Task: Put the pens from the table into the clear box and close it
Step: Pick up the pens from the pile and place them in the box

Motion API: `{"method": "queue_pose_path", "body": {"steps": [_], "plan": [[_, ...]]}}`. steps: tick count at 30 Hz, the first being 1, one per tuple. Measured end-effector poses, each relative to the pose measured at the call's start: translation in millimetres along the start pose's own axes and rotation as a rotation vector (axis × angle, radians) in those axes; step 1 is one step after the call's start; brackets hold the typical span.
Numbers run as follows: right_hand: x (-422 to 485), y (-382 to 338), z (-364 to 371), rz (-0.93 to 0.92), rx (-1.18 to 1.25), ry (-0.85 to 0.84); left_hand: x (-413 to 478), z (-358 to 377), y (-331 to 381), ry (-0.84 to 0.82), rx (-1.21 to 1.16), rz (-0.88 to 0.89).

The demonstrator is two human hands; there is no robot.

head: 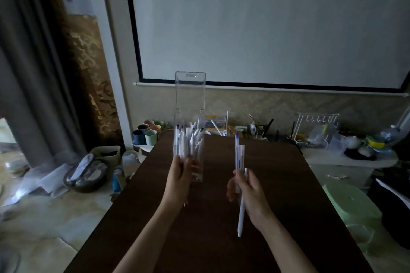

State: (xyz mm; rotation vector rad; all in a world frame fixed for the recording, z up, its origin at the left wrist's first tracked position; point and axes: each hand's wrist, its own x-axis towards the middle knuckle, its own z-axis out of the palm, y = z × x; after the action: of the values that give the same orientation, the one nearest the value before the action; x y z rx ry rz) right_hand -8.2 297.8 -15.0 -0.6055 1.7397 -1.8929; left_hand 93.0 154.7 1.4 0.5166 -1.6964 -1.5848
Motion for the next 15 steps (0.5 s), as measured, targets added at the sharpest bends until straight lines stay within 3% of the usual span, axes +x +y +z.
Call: {"method": "queue_pose_path", "body": {"steps": [7,15], "plan": [[14.1,1.1,7.0,-0.012,-0.006,-0.013,93.7,-9.5,70.6,0.05,-0.063,0.283],[19.0,18.5,2.9,0.054,0.045,0.032,138.1,-5.8,35.2,0.013,0.065,0.211]]}}
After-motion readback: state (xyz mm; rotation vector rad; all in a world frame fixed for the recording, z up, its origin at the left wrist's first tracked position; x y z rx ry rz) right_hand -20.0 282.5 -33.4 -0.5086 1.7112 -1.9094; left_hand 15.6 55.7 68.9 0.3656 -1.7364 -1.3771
